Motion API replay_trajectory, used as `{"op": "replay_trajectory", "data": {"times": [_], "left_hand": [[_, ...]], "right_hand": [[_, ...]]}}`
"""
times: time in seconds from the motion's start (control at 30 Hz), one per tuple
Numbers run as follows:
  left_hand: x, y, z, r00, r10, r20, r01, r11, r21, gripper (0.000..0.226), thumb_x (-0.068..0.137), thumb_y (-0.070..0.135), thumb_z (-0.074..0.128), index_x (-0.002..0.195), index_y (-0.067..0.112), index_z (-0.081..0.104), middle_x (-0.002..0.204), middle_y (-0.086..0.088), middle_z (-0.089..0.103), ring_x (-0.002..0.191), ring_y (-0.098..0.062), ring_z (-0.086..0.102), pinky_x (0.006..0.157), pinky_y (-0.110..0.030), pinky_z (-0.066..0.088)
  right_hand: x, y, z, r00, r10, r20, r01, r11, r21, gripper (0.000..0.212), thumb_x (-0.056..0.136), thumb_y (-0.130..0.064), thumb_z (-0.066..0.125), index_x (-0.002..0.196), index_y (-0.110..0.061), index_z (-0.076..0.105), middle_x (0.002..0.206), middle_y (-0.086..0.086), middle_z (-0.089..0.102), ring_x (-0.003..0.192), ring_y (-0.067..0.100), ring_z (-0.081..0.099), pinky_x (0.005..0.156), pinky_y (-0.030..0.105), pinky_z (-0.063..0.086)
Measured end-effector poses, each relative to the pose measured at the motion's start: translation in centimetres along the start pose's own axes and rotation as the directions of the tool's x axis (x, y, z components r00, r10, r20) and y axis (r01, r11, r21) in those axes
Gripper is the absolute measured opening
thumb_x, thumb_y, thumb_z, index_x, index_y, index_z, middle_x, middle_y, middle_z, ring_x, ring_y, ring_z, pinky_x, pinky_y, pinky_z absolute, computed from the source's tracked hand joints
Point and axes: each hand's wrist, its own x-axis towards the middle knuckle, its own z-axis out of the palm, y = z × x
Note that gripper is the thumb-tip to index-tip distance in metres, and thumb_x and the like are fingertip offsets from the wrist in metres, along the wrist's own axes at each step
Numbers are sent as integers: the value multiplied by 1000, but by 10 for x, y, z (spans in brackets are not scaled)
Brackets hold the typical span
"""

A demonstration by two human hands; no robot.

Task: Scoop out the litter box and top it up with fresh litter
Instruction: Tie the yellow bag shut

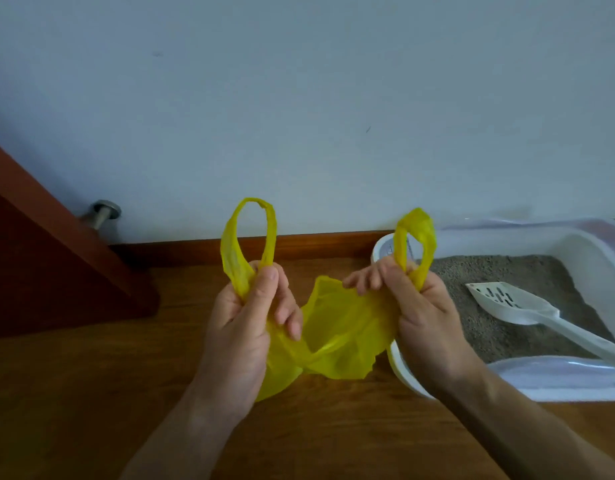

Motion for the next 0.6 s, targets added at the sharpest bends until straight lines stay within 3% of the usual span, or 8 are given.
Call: {"op": "replay_trajectory", "data": {"times": [0.03,0.1,0.17,0.23,0.3,0.4,0.5,0.6], "left_hand": [[-1,-1,0,1000,9,15,-10,999,46,27,94,34,50,81,11,52,57,-4,35,47,-20,39,48,-28,35],[0,-4,2,999,21,25,-24,989,146,29,94,36,49,83,9,51,54,-1,31,44,-15,31,42,-24,28],[3,-7,5,1000,-17,15,13,980,196,35,90,41,49,86,7,47,56,3,29,45,-10,27,43,-23,21],[5,-11,9,998,-61,6,58,975,215,42,90,50,46,85,8,44,59,1,27,47,-11,25,45,-30,18],[6,-12,11,995,-95,-38,100,982,161,42,90,53,48,80,12,46,58,2,29,45,-11,26,43,-27,18],[7,-16,7,998,-2,-63,16,976,217,31,94,37,51,76,11,47,53,2,32,45,-13,29,42,-27,19],[7,-23,0,995,96,10,-94,940,328,34,97,30,44,79,2,51,51,-4,33,46,-19,28,43,-37,21],[6,-25,-1,983,181,22,-169,858,486,30,97,24,50,72,9,59,47,-6,41,44,-25,33,41,-37,27]], "right_hand": [[-1,-3,0,1000,-5,8,5,1000,18,34,100,-24,46,72,-5,51,58,7,46,62,25,54,85,41,52],[-2,-7,0,999,-5,44,10,994,-112,39,98,-34,44,73,-3,47,52,1,35,48,19,42,80,47,53],[-4,-6,-1,992,39,117,3,940,-340,56,95,-57,46,78,-3,46,58,-4,39,52,15,42,68,50,50],[-9,-5,3,975,57,213,64,850,-522,60,95,-65,35,87,-7,49,71,4,51,64,22,52,65,53,48],[-13,-2,9,967,21,253,138,794,-592,50,101,-53,28,90,-9,51,75,5,58,69,26,56,64,48,47],[-12,3,18,955,-87,284,262,697,-667,26,104,-31,40,83,-20,50,64,-18,55,55,6,49,51,20,39],[-11,8,22,950,-112,292,286,689,-666,23,102,-29,43,84,-18,53,65,-6,55,54,11,50,47,17,37],[-11,14,25,952,-160,261,300,660,-689,22,100,-31,46,84,-19,54,63,-8,53,52,9,51,46,11,33]]}}
